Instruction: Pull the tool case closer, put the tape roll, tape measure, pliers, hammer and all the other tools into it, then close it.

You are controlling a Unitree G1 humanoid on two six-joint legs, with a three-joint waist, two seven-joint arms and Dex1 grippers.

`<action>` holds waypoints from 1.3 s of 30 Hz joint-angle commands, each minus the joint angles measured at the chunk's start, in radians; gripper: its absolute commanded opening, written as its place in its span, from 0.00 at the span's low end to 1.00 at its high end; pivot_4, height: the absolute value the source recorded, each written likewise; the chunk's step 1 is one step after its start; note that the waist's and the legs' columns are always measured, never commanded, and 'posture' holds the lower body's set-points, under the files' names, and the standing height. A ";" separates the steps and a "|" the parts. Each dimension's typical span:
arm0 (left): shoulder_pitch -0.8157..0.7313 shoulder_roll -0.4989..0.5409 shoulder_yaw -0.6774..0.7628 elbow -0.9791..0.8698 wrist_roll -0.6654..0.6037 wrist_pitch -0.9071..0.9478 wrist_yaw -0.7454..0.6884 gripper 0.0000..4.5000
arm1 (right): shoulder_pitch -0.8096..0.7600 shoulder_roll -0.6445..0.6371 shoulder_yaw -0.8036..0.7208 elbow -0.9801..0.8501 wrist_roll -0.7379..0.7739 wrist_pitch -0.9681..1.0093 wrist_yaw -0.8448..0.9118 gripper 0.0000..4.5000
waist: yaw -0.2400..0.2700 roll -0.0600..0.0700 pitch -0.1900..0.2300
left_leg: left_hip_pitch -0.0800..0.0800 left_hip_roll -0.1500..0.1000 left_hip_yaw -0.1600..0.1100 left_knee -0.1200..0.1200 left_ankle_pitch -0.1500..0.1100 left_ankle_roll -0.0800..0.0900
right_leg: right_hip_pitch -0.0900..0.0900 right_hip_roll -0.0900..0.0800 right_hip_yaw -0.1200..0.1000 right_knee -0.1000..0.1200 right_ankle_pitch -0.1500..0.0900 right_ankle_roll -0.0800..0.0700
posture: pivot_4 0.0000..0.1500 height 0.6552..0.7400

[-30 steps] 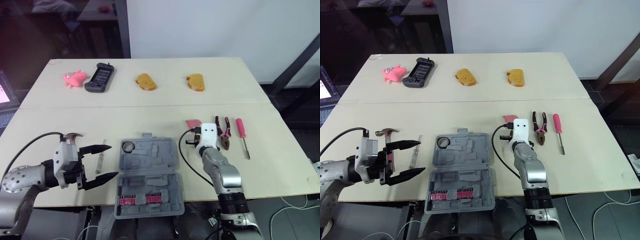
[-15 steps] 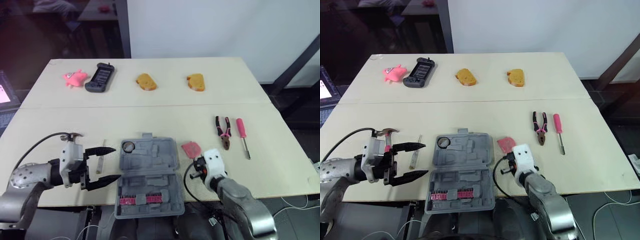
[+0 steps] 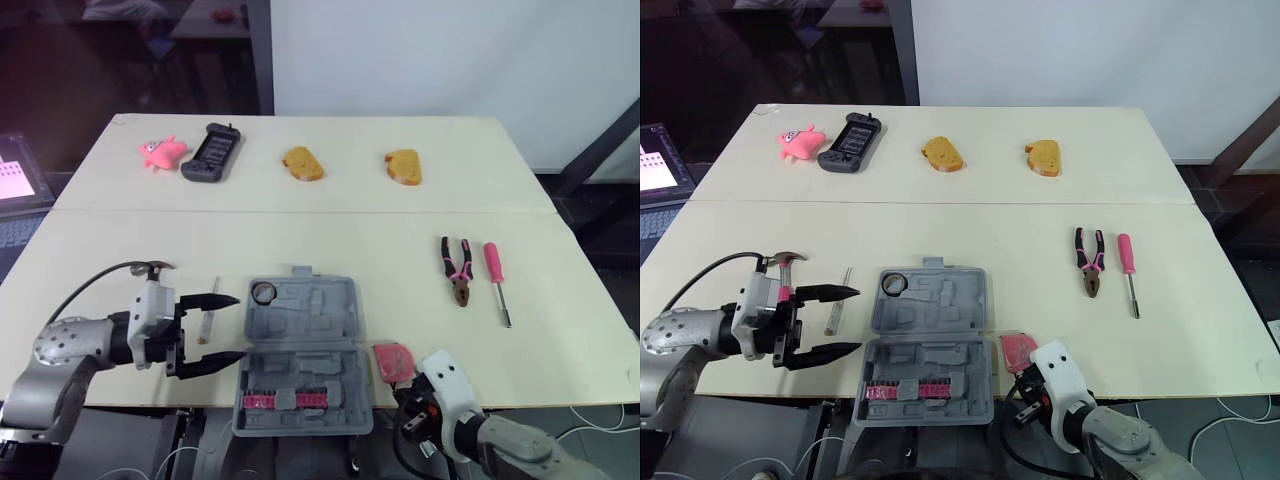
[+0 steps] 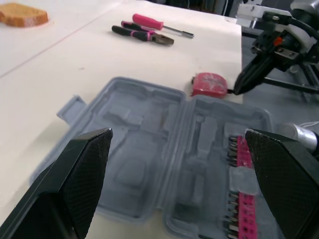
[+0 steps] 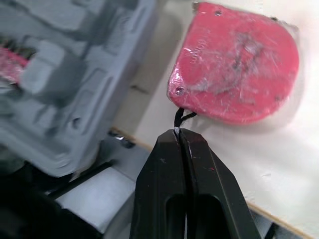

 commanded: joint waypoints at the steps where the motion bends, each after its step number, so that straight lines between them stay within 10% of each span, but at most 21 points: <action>1: -0.002 0.001 -0.005 -0.004 0.003 -0.017 -0.011 1.00 | 0.009 -0.001 -0.006 -0.033 0.021 0.016 -0.006 0.02 | 0.000 0.000 0.000 | 0.000 0.000 0.000 0.000 0.000 0.000 | 0.000 0.000 0.000 0.000 0.000 0.000 | 1.00 1.00; 9: 0.005 0.003 -0.001 -0.005 0.006 -0.016 -0.005 1.00 | -0.002 -0.008 -0.010 -0.023 0.038 0.026 -0.007 0.07 | -0.001 0.000 0.000 | 0.000 0.000 0.000 0.000 0.000 0.000 | 0.000 0.000 0.000 0.000 0.000 0.000 | 1.00 1.00; 18: 0.016 0.003 0.010 -0.008 0.005 -0.015 0.000 1.00 | -0.023 -0.017 -0.102 -0.059 0.105 0.067 0.025 0.99 | -0.004 0.000 0.000 | 0.000 0.000 0.000 0.003 0.000 0.000 | 0.002 0.000 0.000 0.000 0.000 -0.001 | 1.00 1.00; 25: 0.006 0.005 0.010 -0.003 0.005 -0.010 0.004 1.00 | -0.133 -0.309 -0.263 -0.085 0.232 0.025 0.303 0.99 | -0.009 0.000 0.000 | 0.001 0.000 0.002 0.005 0.000 0.000 | 0.003 -0.001 0.002 0.000 0.001 -0.001 | 1.00 1.00; 31: -0.022 0.004 -0.007 0.013 0.009 -0.014 -0.013 1.00 | -0.354 -0.650 -0.040 0.198 0.019 -0.525 0.723 0.99 | -0.009 -0.002 0.001 | 0.007 0.000 0.003 0.005 0.000 0.000 | 0.007 0.000 0.003 0.000 0.002 -0.002 | 1.00 1.00; 39: 0.033 0.035 0.011 -0.028 0.005 -0.047 -0.055 1.00 | -0.638 -0.622 0.275 0.517 -0.254 -0.903 0.925 0.99 | -0.009 0.000 0.003 | 0.001 0.000 0.003 0.004 0.000 0.000 | 0.002 0.000 0.002 -0.001 0.003 0.003 | 1.00 1.00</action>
